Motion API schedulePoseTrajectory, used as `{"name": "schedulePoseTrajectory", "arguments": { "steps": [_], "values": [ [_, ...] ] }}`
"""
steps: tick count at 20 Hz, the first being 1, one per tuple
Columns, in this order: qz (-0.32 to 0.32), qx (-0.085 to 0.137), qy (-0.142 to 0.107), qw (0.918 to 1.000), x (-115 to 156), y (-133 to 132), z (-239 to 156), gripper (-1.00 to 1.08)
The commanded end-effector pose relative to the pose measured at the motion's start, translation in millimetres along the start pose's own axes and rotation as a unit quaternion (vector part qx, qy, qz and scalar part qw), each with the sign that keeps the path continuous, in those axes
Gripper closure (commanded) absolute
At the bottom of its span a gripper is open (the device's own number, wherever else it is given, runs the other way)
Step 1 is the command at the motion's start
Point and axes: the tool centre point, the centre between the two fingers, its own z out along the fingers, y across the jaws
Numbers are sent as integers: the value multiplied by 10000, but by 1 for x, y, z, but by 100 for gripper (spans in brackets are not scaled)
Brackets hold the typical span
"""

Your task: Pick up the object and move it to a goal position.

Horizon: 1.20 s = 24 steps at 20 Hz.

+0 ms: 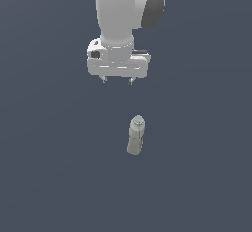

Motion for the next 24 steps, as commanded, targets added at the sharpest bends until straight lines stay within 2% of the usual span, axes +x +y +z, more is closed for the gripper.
{"name": "schedulePoseTrajectory", "arguments": {
  "steps": [1, 10, 17, 24],
  "values": [
    [0, 0, 0, 10000, 0, 0, 0, -92],
    [-271, 103, -88, 9995, -4, -34, 8, -92],
    [-219, 102, -73, 9997, 1, -34, 7, -92],
    [-8, 108, -15, 9999, 24, -39, 2, -92]
  ]
}}
